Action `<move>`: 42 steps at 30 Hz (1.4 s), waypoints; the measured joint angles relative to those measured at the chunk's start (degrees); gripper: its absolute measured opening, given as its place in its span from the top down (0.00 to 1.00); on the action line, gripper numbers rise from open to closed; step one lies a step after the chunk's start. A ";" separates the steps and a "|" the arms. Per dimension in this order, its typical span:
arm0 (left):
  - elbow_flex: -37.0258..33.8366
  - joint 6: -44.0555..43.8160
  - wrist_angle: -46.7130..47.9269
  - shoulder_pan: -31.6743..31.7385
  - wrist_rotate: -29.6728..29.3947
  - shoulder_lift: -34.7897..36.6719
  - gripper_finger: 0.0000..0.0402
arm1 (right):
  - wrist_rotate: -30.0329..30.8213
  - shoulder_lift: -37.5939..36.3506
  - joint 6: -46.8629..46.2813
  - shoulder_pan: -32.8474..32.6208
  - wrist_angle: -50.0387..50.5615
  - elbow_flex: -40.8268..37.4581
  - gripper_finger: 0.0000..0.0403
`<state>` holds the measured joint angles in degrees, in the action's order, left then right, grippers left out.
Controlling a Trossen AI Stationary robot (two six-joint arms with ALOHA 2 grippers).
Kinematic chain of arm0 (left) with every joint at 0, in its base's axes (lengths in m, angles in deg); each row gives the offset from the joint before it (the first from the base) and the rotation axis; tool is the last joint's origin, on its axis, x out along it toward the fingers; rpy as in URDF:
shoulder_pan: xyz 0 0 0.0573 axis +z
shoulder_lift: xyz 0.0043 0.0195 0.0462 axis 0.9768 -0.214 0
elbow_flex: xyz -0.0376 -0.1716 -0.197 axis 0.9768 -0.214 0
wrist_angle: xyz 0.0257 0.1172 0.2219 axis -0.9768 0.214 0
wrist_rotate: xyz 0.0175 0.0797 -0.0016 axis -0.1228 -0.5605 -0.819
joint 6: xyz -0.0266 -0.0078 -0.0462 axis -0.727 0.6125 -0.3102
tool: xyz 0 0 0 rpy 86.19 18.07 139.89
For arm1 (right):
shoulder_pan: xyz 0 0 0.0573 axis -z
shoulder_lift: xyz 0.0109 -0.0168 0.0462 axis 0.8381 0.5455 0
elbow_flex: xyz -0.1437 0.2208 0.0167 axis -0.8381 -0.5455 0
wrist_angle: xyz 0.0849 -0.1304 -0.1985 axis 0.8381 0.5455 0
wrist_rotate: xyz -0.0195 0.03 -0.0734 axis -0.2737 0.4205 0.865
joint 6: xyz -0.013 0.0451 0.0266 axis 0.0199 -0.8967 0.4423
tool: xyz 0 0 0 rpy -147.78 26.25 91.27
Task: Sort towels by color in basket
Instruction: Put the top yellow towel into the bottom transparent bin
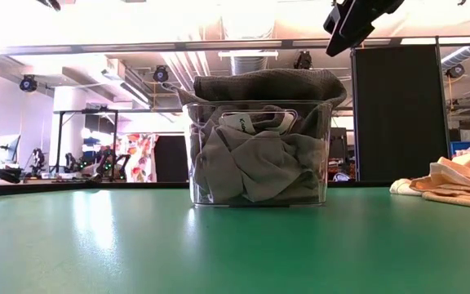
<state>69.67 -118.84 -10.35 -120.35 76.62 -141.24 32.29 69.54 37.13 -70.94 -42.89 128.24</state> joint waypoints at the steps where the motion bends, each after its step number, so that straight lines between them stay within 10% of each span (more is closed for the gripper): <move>1: -1.85 -3.59 -0.62 0.08 -1.21 1.89 1.00 | 0.00 0.00 0.00 0.00 -0.01 0.00 0.52; 8: -14.21 -20.88 -5.65 0.08 -9.54 12.41 1.00 | 0.00 0.00 0.13 0.00 -0.03 -0.07 0.52; 21: -24.54 -21.23 -12.10 0.03 -13.84 13.64 0.87 | -0.13 0.00 -4.49 0.00 10.48 -0.09 0.52; 31: -20.98 -18.80 -11.03 -0.37 -14.23 13.40 0.55 | -1.01 -0.09 -16.17 -0.11 29.63 -1.86 0.52; 42: -13.21 -18.40 -6.06 -2.90 -14.19 13.42 0.34 | -16.54 0.09 -32.33 -10.51 29.50 -13.80 0.52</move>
<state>56.45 -137.24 -16.40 -123.25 62.42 -127.82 15.75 69.62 4.80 -81.46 -13.38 114.44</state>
